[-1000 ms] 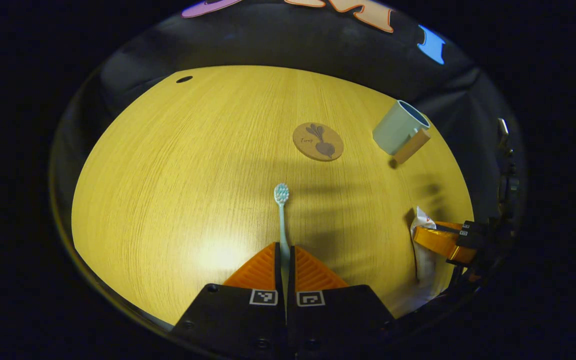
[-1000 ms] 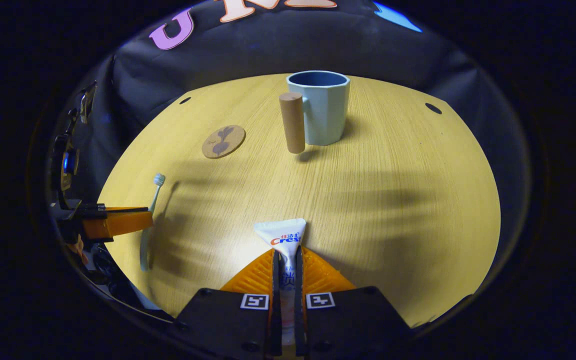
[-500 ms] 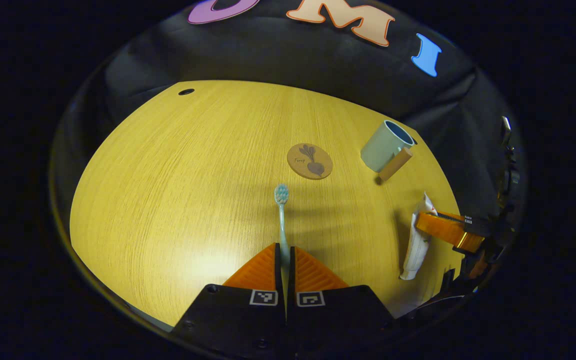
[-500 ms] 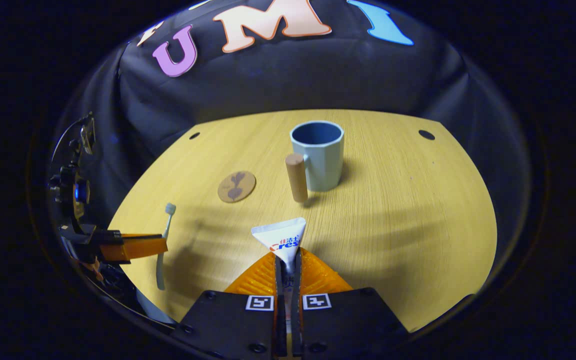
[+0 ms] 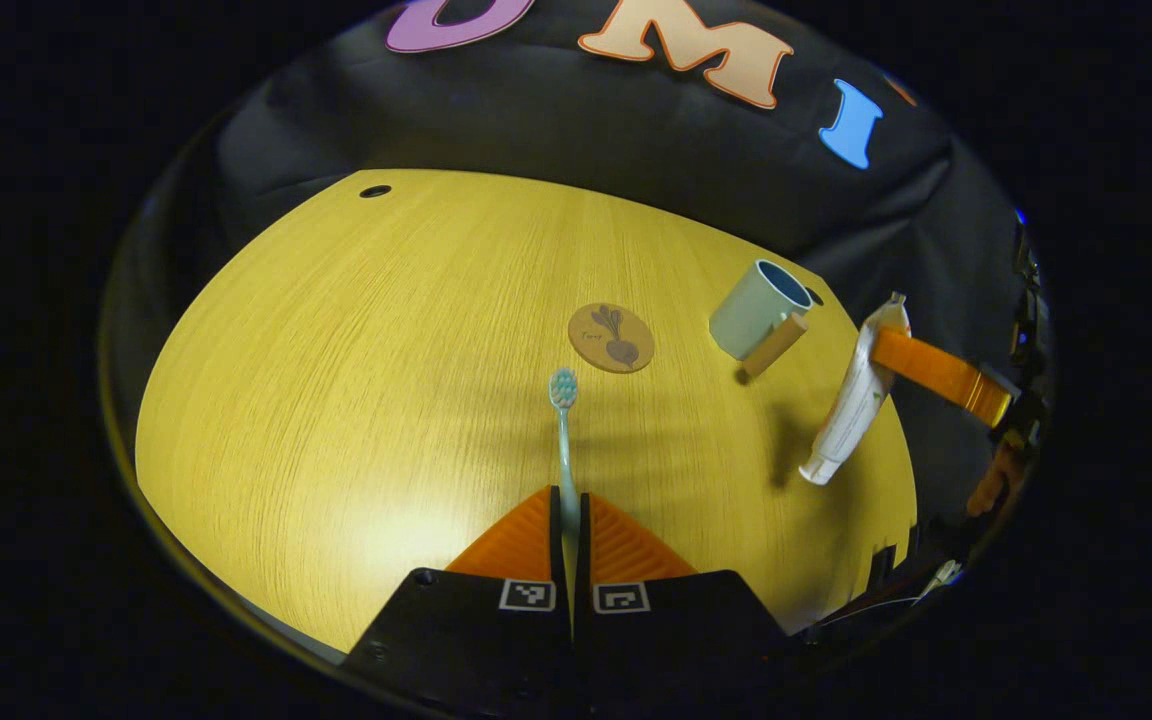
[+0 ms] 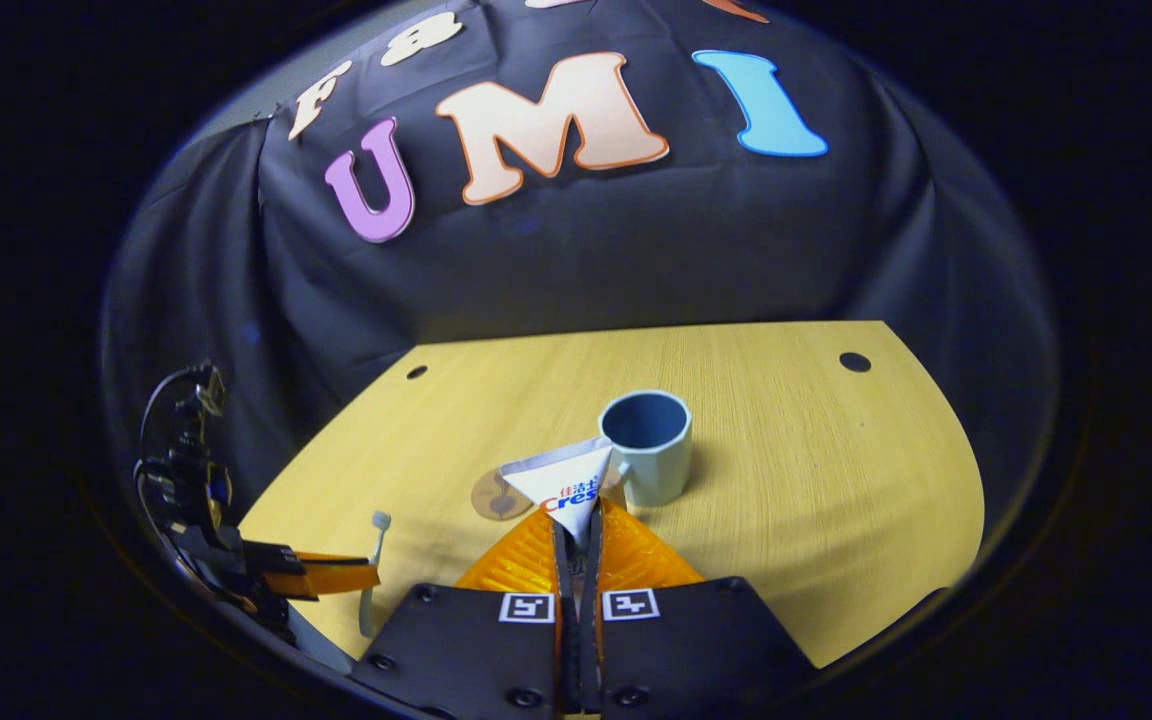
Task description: Put the toothbrush and toothpaste on the desktop into the cup, then pick up the cup and place it on the coaster on the desktop.
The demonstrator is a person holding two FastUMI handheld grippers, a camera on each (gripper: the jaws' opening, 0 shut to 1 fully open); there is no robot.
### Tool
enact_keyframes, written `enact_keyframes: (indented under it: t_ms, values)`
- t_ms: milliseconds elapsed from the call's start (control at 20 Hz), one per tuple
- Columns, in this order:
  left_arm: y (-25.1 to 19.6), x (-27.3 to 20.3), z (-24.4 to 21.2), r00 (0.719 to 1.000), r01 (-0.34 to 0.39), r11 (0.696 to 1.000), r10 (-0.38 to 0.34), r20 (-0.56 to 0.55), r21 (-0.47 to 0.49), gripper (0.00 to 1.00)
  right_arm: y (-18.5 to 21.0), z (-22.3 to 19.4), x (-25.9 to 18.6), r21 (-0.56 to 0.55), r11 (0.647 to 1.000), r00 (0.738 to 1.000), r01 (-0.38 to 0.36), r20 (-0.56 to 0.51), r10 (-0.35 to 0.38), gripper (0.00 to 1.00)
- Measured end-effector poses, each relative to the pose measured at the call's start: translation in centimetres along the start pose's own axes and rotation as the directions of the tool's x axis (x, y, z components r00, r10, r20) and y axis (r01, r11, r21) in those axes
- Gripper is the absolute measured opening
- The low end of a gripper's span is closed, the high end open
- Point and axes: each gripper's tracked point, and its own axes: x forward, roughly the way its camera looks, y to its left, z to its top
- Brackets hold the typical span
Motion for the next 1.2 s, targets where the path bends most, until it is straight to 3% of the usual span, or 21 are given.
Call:
enact_keyframes:
  t_ms: [350, 550, 700, 1000, 1200]
  values:
    - [-1.0, -0.6, 1.5, 0.999, 0.015, 1.000, -0.016, 0.038, 0.003, 0.00, -0.4, 7.8, 1.9, -0.028, 1.000, 0.983, 0.002, 0.182, 0.003, 0.03]
    - [-1.1, -0.3, 1.9, 0.999, 0.001, 1.000, -0.001, 0.043, 0.016, 0.00, -0.2, 13.1, 3.1, -0.059, 0.998, 0.942, 0.004, 0.335, 0.016, 0.02]
    - [-1.1, -0.1, 2.3, 0.999, -0.009, 1.000, 0.008, 0.050, 0.004, 0.00, -0.7, 15.3, 4.9, -0.046, 0.999, 0.925, 0.013, 0.380, 0.005, 0.03]
    - [-1.0, 0.3, 3.0, 0.998, -0.026, 1.000, 0.025, 0.062, 0.009, 0.00, -3.7, 14.1, 8.8, -0.097, 0.991, 0.928, 0.096, 0.368, -0.054, 0.03]
    - [-0.9, 0.8, 3.4, 0.998, -0.039, 0.999, 0.038, 0.059, 0.014, 0.00, -4.7, 11.6, 11.1, -0.082, 0.992, 0.942, 0.095, 0.328, -0.063, 0.03]
